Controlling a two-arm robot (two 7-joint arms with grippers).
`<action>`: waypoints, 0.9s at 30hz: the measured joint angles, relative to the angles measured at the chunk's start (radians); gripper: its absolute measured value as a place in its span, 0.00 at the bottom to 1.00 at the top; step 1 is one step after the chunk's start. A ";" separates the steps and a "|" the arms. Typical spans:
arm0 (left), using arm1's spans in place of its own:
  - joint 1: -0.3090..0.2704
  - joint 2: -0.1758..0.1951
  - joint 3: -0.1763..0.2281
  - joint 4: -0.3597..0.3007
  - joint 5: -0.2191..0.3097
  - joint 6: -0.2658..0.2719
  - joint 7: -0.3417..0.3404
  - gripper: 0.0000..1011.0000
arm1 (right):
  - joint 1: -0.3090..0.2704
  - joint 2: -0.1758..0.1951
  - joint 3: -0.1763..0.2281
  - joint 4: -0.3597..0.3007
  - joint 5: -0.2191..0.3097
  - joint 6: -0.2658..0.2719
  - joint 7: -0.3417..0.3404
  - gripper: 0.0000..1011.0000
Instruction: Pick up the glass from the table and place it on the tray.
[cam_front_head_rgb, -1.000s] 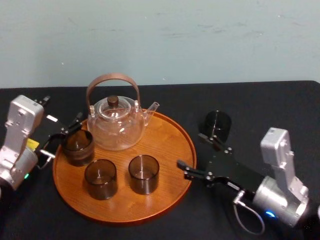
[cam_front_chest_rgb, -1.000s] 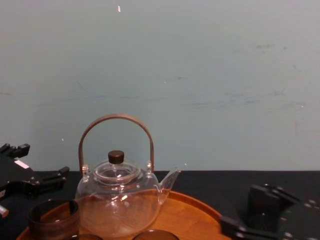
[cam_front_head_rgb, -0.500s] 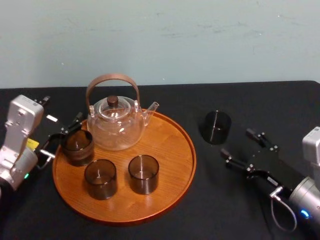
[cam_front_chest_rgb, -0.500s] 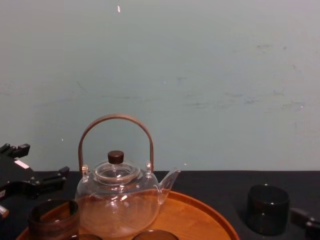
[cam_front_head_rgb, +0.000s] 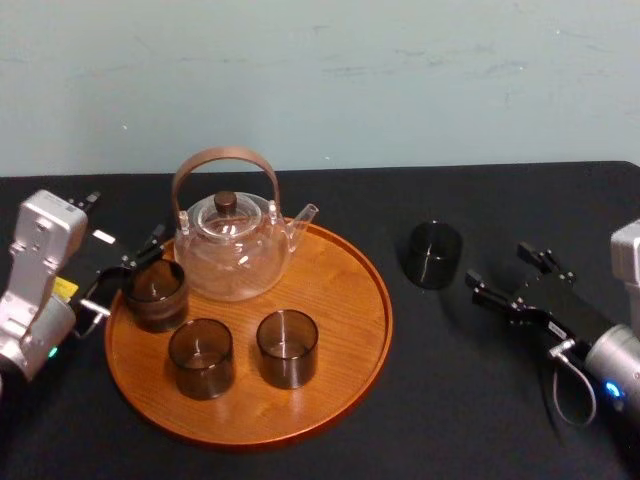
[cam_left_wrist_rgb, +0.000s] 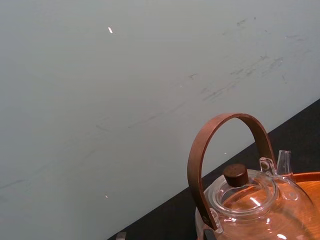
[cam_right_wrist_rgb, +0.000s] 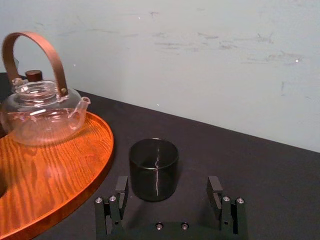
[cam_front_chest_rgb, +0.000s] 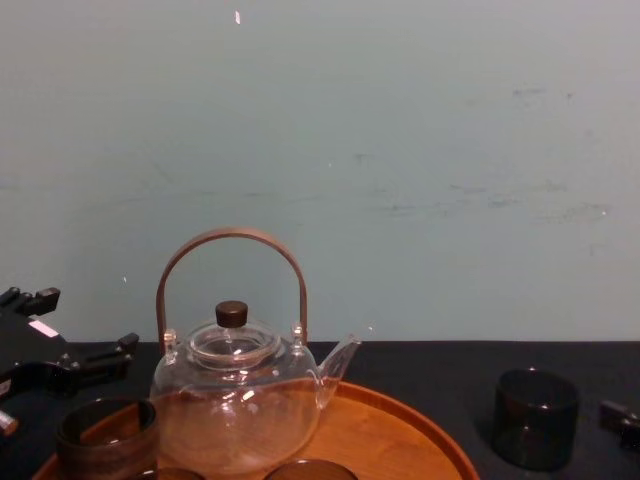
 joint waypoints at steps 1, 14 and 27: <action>0.000 0.000 0.000 0.000 0.000 0.000 0.000 0.99 | 0.010 -0.003 -0.002 0.009 0.000 0.004 0.003 0.99; 0.000 0.000 0.000 0.000 0.000 0.000 0.000 0.99 | 0.148 -0.039 -0.052 0.160 -0.025 0.029 0.054 0.99; 0.000 0.000 0.000 0.000 0.000 0.000 0.000 0.99 | 0.234 -0.059 -0.096 0.259 -0.059 0.023 0.081 0.99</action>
